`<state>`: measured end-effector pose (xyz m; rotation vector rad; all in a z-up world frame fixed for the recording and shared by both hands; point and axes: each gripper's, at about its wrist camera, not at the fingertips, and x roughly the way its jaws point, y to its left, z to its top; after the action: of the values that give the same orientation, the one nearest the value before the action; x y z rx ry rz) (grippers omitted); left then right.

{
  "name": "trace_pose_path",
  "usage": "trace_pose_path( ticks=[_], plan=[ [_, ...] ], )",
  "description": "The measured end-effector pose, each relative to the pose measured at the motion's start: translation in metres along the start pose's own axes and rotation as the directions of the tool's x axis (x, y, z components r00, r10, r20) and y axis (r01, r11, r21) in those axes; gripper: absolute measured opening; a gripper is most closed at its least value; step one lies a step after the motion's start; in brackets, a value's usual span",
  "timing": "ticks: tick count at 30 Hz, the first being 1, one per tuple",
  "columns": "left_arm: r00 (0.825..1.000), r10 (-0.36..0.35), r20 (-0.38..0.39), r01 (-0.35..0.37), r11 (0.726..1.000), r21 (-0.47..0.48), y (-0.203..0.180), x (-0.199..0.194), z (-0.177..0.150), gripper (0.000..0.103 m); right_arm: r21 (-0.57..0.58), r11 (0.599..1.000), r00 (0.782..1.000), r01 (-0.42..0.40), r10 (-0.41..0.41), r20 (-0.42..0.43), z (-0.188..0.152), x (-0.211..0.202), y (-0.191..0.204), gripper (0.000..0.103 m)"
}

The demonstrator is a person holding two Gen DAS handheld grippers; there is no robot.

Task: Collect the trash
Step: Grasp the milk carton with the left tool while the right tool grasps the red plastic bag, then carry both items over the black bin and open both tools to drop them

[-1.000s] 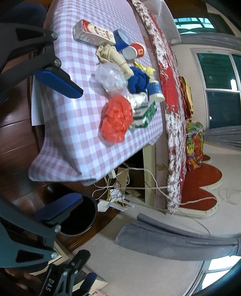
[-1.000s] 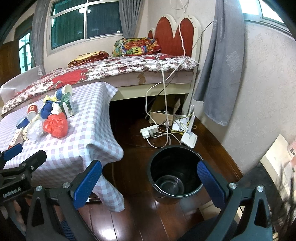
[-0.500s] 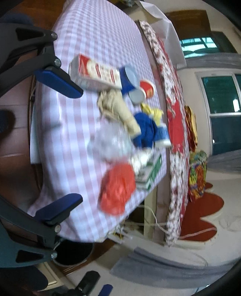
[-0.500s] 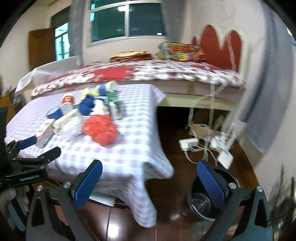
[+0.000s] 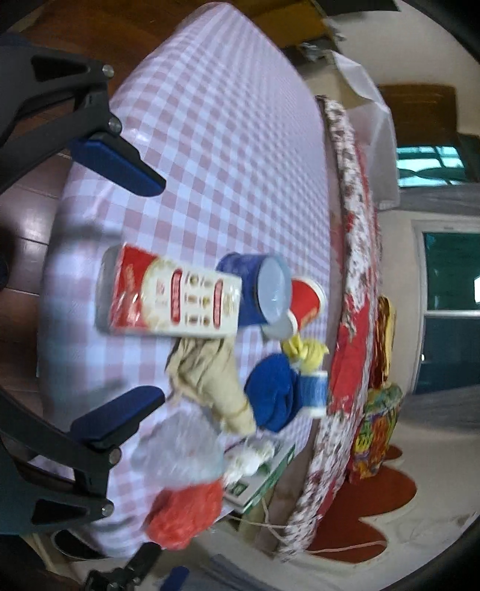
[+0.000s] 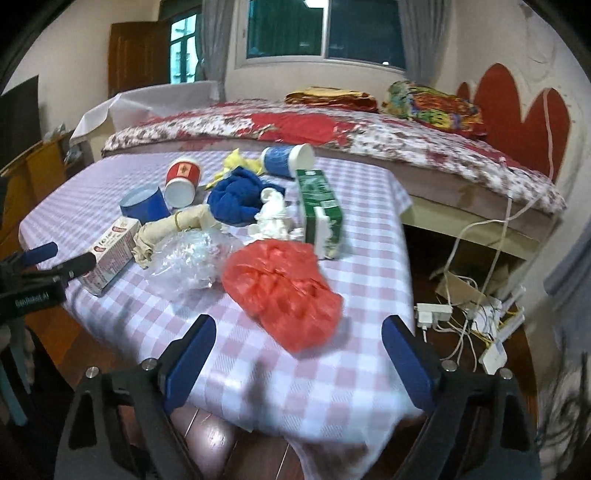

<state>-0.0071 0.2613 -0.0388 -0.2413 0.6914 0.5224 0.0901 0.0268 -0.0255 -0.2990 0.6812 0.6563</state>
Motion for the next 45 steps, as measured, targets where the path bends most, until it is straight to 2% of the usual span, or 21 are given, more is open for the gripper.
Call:
trace_pose_path(
  ticks=[2, 7, 9, 10, 11, 12, 17, 27, 33, 39, 45],
  plan=[
    [1.0, -0.001, -0.022, 0.001, 1.0, -0.01, 0.005, 0.012, 0.001, 0.102, -0.005, 1.0, 1.0, -0.004, 0.004, -0.011, 0.003, 0.012, 0.002, 0.09],
    [0.998, -0.023, -0.067, 0.022, 1.0, -0.02, 0.007, 0.027, -0.001, 0.091, 0.013, 1.0, 0.998, -0.028, 0.028, -0.05, 0.009, 0.037, -0.001, 0.082],
    [0.997, -0.025, -0.075, 0.024, 1.0, -0.018, 0.006, 0.03, -0.002, 0.078, 0.014, 0.999, 0.998, -0.039, 0.04, -0.057, 0.01, 0.042, -0.001, 0.078],
    [0.996, -0.035, -0.078, 0.033, 0.999, -0.022, 0.006, 0.031, -0.002, 0.074, 0.011, 0.999, 0.997, -0.041, 0.041, -0.063, 0.01, 0.043, 0.0, 0.069],
    [0.996, -0.046, -0.077, 0.044, 0.999, -0.025, 0.008, 0.029, -0.003, 0.065, 0.011, 0.999, 0.997, -0.043, 0.044, -0.068, 0.009, 0.045, 0.0, 0.056],
    [0.996, -0.057, -0.076, 0.055, 0.998, -0.028, 0.009, 0.029, -0.003, 0.057, 0.012, 0.999, 0.996, -0.051, 0.052, -0.075, 0.008, 0.045, 0.0, 0.051],
    [0.996, -0.084, -0.041, 0.083, 0.996, -0.021, 0.007, 0.018, -0.002, 0.054, 0.008, 0.998, 0.997, -0.06, 0.061, -0.048, 0.004, 0.036, 0.001, 0.035],
    [0.993, -0.11, 0.048, 0.109, 0.994, 0.018, -0.004, -0.018, 0.004, 0.053, 0.031, 0.999, 0.998, -0.044, 0.042, 0.048, -0.004, -0.008, -0.007, 0.033],
    [0.978, -0.188, 0.087, 0.181, 0.98, 0.082, -0.035, -0.04, 0.009, 0.053, 0.089, 0.996, 0.997, 0.003, -0.011, 0.083, -0.015, -0.035, -0.033, 0.033],
    [0.948, -0.311, 0.071, 0.296, 0.94, 0.168, -0.084, -0.045, 0.01, 0.053, 0.18, 0.981, 0.992, 0.077, -0.093, 0.082, -0.036, -0.057, -0.075, 0.033],
    [0.903, -0.429, 0.018, 0.411, 0.877, 0.25, -0.141, -0.047, -0.001, 0.053, 0.269, 0.948, 0.98, 0.169, -0.191, 0.058, -0.063, -0.08, -0.118, 0.033]
  ],
)
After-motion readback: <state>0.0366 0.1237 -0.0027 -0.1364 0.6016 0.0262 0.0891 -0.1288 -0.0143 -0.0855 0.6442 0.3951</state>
